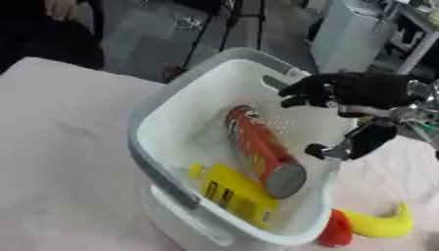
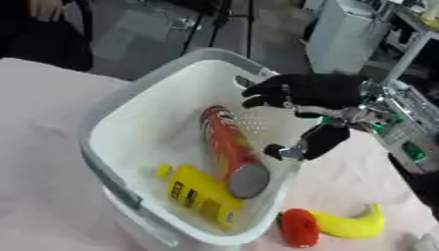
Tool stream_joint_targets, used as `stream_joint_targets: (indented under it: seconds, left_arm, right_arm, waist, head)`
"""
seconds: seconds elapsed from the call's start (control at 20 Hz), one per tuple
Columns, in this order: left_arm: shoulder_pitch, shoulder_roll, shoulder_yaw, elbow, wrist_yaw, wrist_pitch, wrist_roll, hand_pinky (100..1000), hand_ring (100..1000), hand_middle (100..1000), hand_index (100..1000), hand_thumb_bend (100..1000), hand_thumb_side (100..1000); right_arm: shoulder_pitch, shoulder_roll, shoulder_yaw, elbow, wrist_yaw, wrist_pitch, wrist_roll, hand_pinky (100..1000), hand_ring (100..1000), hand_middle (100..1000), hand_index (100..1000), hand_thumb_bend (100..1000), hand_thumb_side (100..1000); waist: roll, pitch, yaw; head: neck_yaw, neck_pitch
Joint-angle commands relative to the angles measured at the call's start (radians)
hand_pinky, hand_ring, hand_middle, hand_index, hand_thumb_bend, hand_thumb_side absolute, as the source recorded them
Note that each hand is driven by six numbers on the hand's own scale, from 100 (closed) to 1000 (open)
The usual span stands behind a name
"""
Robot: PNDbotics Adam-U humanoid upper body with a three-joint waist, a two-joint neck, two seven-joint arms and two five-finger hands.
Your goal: Pick up objects on the table and place them in the box.
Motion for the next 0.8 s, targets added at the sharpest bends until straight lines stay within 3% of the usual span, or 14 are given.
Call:
stream_joint_targets:
  seconds: [0.05,0.45,0.8]
  left_arm:
    - [-0.007,-0.004,0.003,-0.012,0.001,-0.002,0.0,585,467,600,668,100,971]
    - [-0.006,0.001,0.005,-0.012,-0.01,0.003,-0.003,583,467,598,667,100,969]
    - [-0.011,0.013,0.007,-0.012,-0.025,0.012,-0.003,582,467,598,667,100,966]
  right_arm:
    - [-0.017,-0.045,-0.018,-0.027,-0.018,0.002,-0.011,1000,1000,1000,1000,284,736]
    - [0.013,-0.073,-0.044,-0.08,-0.056,0.026,-0.055,1000,1000,1000,1000,244,743]
    - [0.102,-0.125,-0.122,-0.196,-0.138,0.067,-0.147,1000,1000,1000,1000,167,779]
  waist:
    - [0.01,-0.027,-0.005]
    - [0.01,-0.052,-0.012]
    - [0.01,-0.071,-0.013]
  head:
    - [-0.001,-0.01]
    - [0.007,-0.005]
    - [0.015,-0.005]
